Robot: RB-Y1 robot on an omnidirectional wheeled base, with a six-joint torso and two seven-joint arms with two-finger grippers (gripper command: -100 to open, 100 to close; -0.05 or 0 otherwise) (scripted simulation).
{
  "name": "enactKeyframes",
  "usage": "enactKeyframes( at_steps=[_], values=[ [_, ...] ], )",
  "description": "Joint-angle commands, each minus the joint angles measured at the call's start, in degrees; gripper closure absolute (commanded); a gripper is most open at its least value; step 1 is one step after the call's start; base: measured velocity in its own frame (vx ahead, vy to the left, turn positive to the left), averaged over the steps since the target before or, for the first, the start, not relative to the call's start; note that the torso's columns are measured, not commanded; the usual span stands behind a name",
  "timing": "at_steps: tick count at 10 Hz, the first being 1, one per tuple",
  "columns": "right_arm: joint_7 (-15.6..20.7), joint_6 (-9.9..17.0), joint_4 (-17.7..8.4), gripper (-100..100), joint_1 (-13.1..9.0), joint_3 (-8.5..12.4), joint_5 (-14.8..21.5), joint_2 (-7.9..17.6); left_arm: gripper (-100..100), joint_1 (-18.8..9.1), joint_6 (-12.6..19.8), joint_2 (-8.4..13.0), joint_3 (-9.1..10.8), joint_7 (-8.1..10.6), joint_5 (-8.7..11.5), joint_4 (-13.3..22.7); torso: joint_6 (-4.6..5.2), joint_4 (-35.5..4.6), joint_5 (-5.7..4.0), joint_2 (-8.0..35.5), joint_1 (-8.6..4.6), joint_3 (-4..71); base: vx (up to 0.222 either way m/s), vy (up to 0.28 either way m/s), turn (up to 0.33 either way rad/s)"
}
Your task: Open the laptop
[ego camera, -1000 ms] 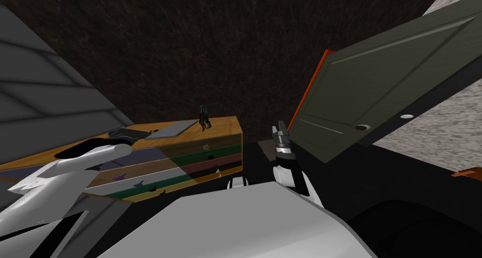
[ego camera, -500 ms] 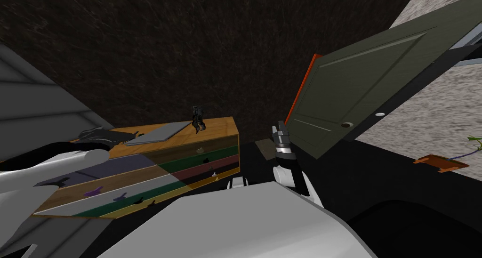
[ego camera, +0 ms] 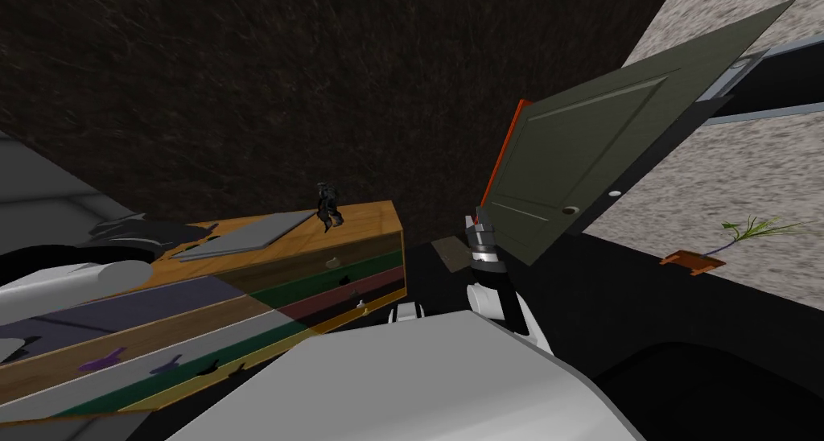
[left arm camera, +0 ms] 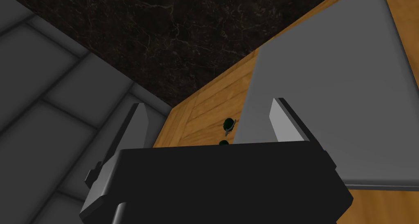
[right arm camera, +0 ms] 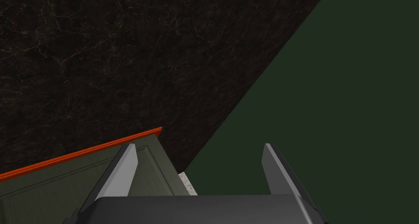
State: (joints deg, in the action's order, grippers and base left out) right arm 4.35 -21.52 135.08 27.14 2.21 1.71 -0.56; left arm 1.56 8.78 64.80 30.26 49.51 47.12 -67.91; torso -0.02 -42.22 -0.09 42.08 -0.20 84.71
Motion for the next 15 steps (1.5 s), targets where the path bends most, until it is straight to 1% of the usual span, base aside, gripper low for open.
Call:
enactKeyframes(
  at_steps=[1,2,4,5,6,7,8,10,11,12,13,15],
  values=[
    [0.00,0.00,0.00,0,0.01,0.01,0.00,0.00,-100,4.12,0.43,2.56,1.17,0.96,0.89,-2.87,-0.07,-0.04,0.07,0.13,0.19,-0.09,0.023,-0.017,0.048],
    [0.00,0.00,0.00,0,0.00,0.01,0.00,0.00,-100,5.86,0.43,2.56,1.17,0.96,0.89,-2.87,-0.02,-0.08,0.15,0.30,0.32,-0.21,0.000,-0.006,0.007],
    [0.00,0.00,-0.01,0,0.00,0.01,0.00,0.01,-100,8.19,0.43,2.56,1.17,0.96,0.89,-2.87,0.01,-0.10,0.13,0.34,0.32,-0.23,-0.007,0.005,-0.003],
    [0.00,0.00,-0.01,0,0.00,0.01,0.00,0.01,-100,10.07,-0.41,5.32,3.91,3.73,3.63,-5.61,0.00,-0.08,0.11,0.27,0.25,-0.18,0.044,-0.045,-0.347],
    [0.00,0.00,-0.01,0,-0.01,0.00,0.00,0.00,-100,11.97,-0.41,5.62,3.98,4.27,3.76,-7.57,0.17,-0.02,-0.01,0.03,-0.04,-0.02,0.066,-0.049,-0.241],
    [0.00,0.00,0.00,0,0.00,0.00,0.00,0.00,-100,13.54,-0.41,7.04,3.98,4.27,4.44,-7.57,0.02,0.02,0.01,-0.03,0.01,0.02,0.045,-0.032,0.019],
    [0.00,0.00,0.00,0,0.01,0.01,0.00,0.00,-100,15.39,-0.41,8.30,3.98,4.27,4.44,-7.57,-0.06,-0.04,0.09,0.14,0.20,-0.09,0.021,-0.019,0.046],
    [0.00,0.00,0.00,0,0.00,0.01,0.00,0.01,-100,18.94,-0.41,8.30,3.98,4.27,4.44,-7.57,0.00,-0.11,0.16,0.38,0.35,-0.26,-0.003,0.001,-0.004],
    [0.00,0.00,0.00,0,0.00,0.01,0.00,0.01,-100,20.66,-1.24,10.43,6.78,7.03,6.77,-11.02,0.01,-0.11,0.14,0.35,0.32,-0.24,0.042,-0.045,-0.322],
    [0.00,0.00,-0.01,0,-0.01,0.00,0.00,0.00,-100,23.24,-1.24,13.24,6.78,7.57,7.98,-11.95,0.16,-0.03,0.00,0.09,0.02,-0.05,0.076,-0.050,-0.249],
    [0.00,0.00,0.00,0,0.00,0.00,0.00,0.00,-100,24.62,-1.24,14.03,6.78,7.57,7.98,-12.27,0.03,0.02,0.01,-0.05,0.00,0.03,0.049,-0.028,-0.008],
    [0.00,0.00,0.00,0,0.00,0.01,0.00,0.00,-100,27.81,-1.24,14.03,6.78,7.57,7.98,-12.27,-0.03,-0.09,0.15,0.32,0.35,-0.21,0.008,-0.006,0.020]
  ],
)
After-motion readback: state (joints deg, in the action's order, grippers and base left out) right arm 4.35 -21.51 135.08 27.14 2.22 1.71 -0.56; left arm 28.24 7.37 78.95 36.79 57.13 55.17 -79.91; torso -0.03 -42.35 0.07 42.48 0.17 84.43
